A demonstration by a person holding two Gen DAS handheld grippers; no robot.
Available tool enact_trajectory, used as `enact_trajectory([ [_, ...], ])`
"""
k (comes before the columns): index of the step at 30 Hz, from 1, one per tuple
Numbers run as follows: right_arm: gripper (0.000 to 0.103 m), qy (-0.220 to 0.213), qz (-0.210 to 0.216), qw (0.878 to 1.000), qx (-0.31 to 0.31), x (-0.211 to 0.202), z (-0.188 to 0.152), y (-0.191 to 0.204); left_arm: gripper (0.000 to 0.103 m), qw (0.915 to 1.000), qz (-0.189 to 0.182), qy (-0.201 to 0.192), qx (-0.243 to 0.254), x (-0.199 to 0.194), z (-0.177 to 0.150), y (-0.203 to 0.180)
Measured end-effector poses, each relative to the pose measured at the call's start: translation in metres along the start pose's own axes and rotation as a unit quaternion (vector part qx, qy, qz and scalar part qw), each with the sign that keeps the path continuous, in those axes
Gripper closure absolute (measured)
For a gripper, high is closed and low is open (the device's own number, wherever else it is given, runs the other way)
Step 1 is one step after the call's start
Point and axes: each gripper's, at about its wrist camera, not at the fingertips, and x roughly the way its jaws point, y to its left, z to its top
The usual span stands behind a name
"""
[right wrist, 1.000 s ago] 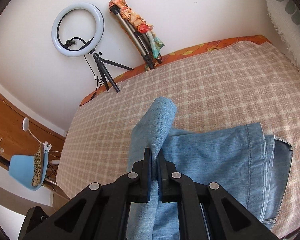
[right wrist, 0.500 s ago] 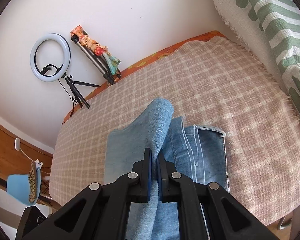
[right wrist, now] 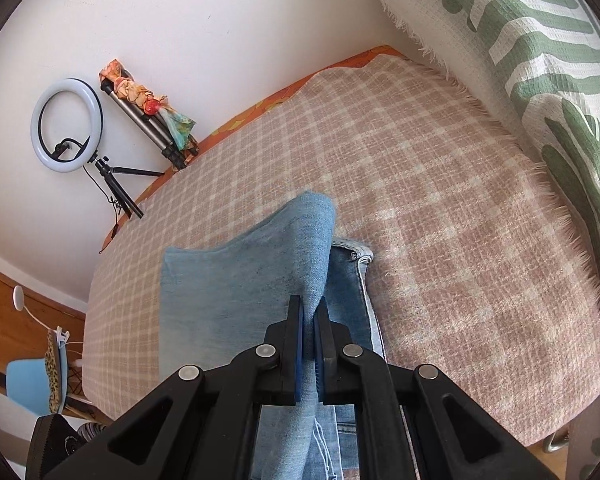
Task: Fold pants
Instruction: 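Open both tools and release the folded jeans, then move both open tools to opposite sides of the folded jeans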
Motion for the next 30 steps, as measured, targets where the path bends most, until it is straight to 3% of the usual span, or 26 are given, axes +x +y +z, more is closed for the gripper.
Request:
enact_trajectory([
  [4,0.101,0.011,-0.012,1.0,-0.004,0.013,0.001,-0.008,0.091,0.9999,0.01,0.013,-0.001,0.014,0.001,-0.002],
  [13,0.099,0.02,-0.023,0.999,-0.008,0.027,0.0,-0.018,0.076,0.9992,0.016,0.02,0.031,0.009,-0.007,-0.011],
  [15,0.096,0.015,-0.033,0.999,-0.015,0.027,0.0,-0.019,0.076,0.9992,0.017,0.02,0.03,0.003,-0.008,-0.008],
  [20,0.073,-0.004,-0.062,0.998,-0.031,0.015,0.002,-0.02,0.075,0.9987,0.04,0.013,0.027,-0.014,-0.008,0.007],
  [25,0.067,-0.028,-0.078,0.995,-0.057,-0.004,-0.008,-0.011,0.074,0.9972,0.066,0.007,0.036,-0.039,-0.017,0.021],
  [30,0.065,-0.04,-0.085,0.99,-0.105,-0.013,-0.027,0.01,0.069,0.993,0.114,0.005,0.031,-0.057,-0.025,0.049],
])
